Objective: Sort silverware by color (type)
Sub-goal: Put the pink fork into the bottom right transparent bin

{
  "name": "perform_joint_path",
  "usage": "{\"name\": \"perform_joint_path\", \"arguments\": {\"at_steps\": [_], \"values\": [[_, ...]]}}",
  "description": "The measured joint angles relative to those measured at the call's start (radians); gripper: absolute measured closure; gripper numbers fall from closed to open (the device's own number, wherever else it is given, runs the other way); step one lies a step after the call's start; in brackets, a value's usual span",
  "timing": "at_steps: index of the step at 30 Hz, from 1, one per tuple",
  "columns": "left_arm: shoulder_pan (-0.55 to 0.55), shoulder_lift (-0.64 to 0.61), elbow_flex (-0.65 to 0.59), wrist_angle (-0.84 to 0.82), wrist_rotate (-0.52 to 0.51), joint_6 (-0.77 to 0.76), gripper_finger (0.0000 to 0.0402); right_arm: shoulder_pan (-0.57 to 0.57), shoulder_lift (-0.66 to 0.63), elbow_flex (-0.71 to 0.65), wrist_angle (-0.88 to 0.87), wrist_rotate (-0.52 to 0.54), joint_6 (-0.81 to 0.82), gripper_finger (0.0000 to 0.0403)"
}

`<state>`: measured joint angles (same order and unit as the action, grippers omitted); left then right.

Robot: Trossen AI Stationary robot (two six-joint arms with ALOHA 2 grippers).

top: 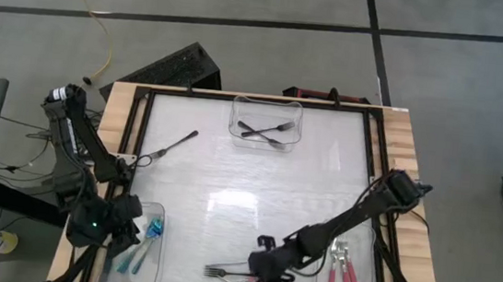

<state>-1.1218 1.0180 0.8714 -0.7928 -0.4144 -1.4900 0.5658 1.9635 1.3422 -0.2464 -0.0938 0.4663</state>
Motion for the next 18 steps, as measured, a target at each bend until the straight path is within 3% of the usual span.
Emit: {"name": "perform_joint_path", "arguments": {"at_steps": [10, 18], "values": [[0.0, 0.002, 0.0, 0.003, 0.015, 0.004, 0.0248, 0.047, 0.129, 0.132, -0.136, 0.059, -0.052, 0.0266], [0.0, 0.003, 0.0, 0.006, 0.005, 0.009, 0.0248, 0.056, 0.137, 0.14, -0.166, 0.094, -0.028, 0.0266]]}}
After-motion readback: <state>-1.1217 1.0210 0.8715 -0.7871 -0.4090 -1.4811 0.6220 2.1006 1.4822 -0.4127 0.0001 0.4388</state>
